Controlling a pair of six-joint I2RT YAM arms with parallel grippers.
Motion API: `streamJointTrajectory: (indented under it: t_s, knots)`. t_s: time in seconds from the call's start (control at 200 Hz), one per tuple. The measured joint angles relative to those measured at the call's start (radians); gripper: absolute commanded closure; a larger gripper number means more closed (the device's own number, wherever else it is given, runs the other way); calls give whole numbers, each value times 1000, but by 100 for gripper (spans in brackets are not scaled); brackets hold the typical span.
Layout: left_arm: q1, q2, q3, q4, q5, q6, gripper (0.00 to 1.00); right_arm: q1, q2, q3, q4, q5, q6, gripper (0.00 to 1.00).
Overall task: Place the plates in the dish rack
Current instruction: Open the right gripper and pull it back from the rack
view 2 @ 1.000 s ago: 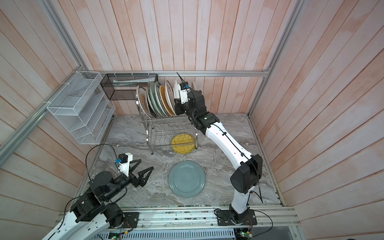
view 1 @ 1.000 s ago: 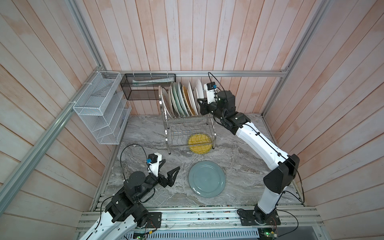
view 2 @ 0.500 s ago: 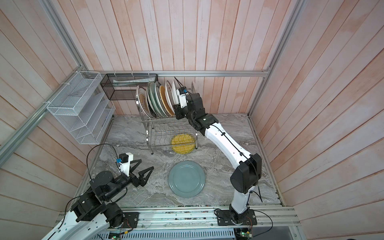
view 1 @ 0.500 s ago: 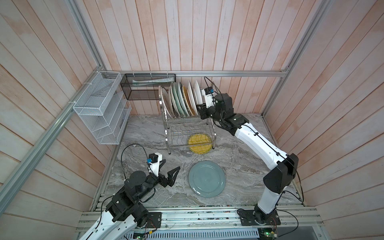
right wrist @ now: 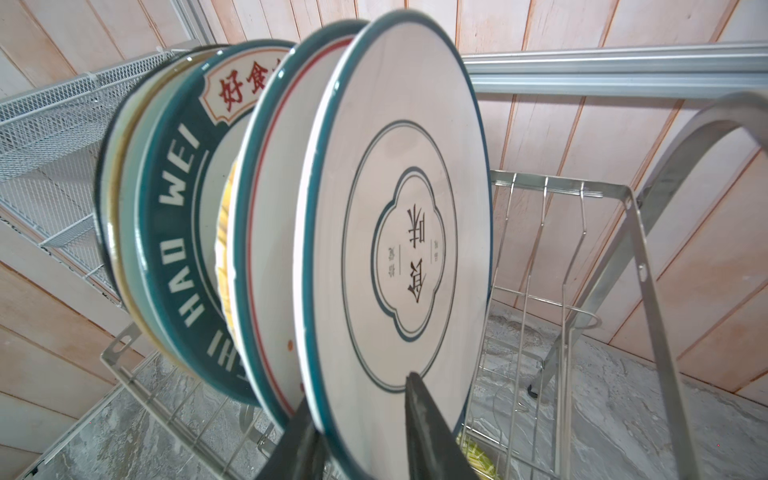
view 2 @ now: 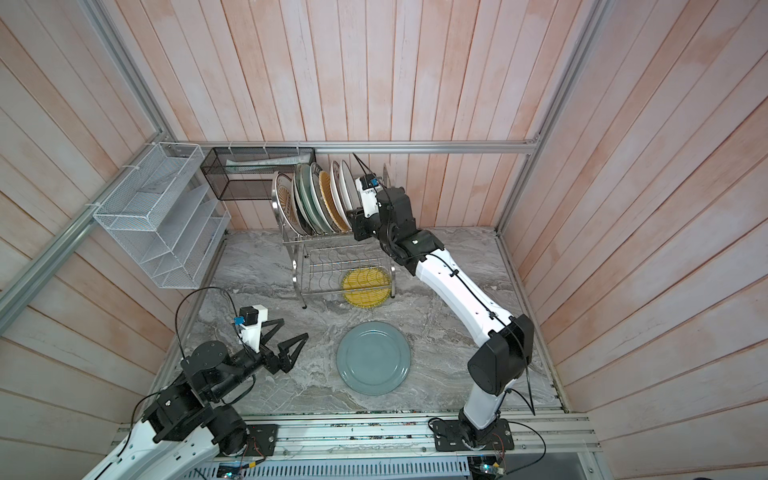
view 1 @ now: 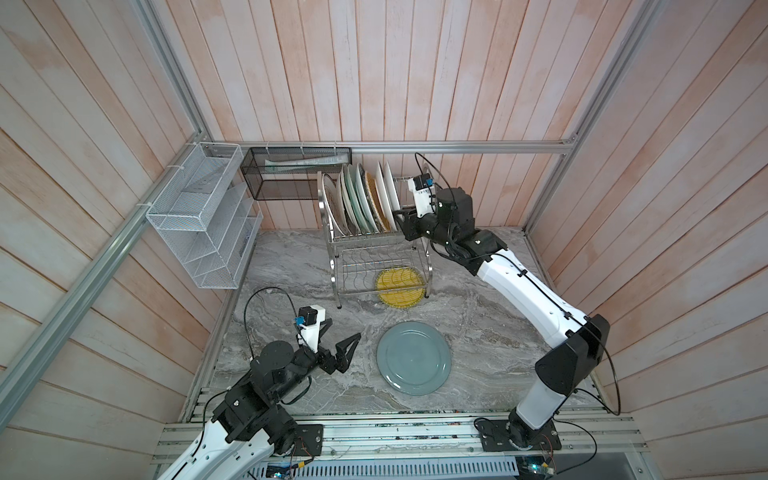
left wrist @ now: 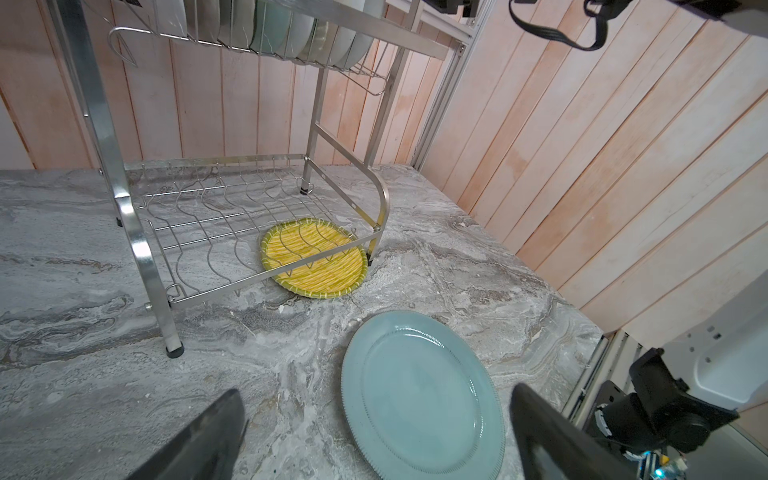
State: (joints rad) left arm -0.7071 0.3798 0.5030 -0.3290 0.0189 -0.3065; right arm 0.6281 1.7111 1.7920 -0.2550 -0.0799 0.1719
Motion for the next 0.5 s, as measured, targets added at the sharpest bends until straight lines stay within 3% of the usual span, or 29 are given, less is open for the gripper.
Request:
streamJointTrajectory:
  t_s: [0.37,0.5]
  knots:
    - [0,14,0,0,-1,-20,0,0,-79,-57,14,-5,13,62]
    - [0,33,3,-13,-17,-49,0,0,-123,-111,24,-15,22,55]
